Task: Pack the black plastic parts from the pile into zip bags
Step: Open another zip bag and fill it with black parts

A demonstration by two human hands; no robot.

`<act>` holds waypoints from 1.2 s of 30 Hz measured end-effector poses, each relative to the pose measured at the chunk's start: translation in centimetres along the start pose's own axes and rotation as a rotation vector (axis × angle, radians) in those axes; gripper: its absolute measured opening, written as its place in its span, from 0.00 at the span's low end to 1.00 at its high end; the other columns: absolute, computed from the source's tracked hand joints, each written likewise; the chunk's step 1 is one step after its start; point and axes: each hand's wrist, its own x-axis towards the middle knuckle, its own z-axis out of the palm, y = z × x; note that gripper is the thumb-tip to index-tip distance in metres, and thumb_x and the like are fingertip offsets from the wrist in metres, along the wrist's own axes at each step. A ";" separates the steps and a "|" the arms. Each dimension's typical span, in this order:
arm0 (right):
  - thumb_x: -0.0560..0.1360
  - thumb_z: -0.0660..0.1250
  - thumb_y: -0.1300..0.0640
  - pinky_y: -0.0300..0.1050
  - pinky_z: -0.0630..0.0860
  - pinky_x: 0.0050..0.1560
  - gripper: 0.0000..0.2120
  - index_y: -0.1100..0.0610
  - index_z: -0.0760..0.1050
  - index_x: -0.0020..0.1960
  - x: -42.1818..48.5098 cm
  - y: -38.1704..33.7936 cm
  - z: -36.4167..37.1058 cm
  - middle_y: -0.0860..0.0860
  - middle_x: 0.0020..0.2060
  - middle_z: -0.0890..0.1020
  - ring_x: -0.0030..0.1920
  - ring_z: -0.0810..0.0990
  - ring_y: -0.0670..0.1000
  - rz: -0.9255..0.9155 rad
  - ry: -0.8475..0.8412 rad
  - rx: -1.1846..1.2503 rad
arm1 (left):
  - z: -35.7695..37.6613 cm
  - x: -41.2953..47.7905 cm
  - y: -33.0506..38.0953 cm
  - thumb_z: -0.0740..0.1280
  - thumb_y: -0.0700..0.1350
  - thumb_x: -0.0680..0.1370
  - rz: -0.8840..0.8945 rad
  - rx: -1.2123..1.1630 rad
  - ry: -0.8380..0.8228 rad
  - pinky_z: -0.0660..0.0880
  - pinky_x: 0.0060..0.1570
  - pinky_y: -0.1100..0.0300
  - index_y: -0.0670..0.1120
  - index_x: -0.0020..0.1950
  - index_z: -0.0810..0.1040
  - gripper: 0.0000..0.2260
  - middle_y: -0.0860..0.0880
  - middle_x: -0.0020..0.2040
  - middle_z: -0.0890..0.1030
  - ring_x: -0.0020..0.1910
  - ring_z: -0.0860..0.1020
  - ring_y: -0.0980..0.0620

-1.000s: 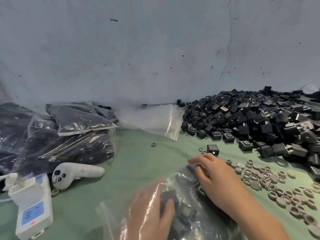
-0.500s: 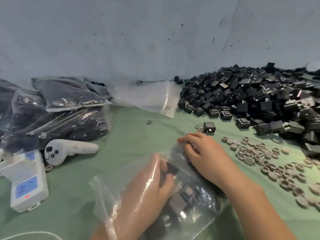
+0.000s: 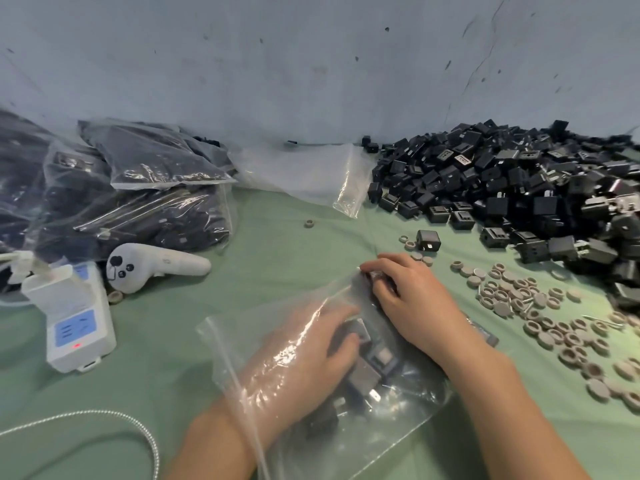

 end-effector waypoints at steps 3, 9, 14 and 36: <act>0.83 0.57 0.53 0.46 0.65 0.66 0.15 0.45 0.76 0.66 0.0 0.0 0.1 0.45 0.67 0.73 0.67 0.69 0.50 0.002 -0.004 -0.030 | 0.5 0.4 0.5 0.62 0.60 0.79 -0.093 -0.027 0.033 0.70 0.43 0.68 0.59 0.54 0.74 0.08 0.59 0.45 0.77 0.42 0.75 0.63; 0.82 0.58 0.53 0.46 0.65 0.68 0.15 0.45 0.77 0.64 0.0 0.1 0.3 0.45 0.67 0.74 0.67 0.70 0.50 0.003 0.008 -0.001 | 0.0 0.2 0.6 0.56 0.69 0.77 -0.219 0.058 0.140 0.63 0.31 0.66 0.55 0.44 0.67 0.18 0.56 0.38 0.75 0.34 0.71 0.63; 0.82 0.58 0.53 0.48 0.66 0.67 0.15 0.44 0.77 0.64 0.0 0.2 0.4 0.44 0.66 0.74 0.67 0.70 0.50 0.001 0.014 -0.001 | -0.9 -0.8 -0.7 0.54 0.67 0.77 0.076 -0.045 0.036 0.67 0.42 0.69 0.59 0.45 0.72 0.15 0.62 0.47 0.72 0.46 0.73 0.64; 0.82 0.57 0.52 0.48 0.68 0.65 0.15 0.43 0.77 0.63 0.3 0.8 0.7 0.42 0.65 0.74 0.64 0.70 0.49 0.005 0.026 0.034 | -1.3 -0.8 -0.7 0.66 0.61 0.72 0.106 -0.050 -0.200 0.68 0.57 0.72 0.64 0.61 0.74 0.18 0.65 0.55 0.74 0.57 0.72 0.65</act>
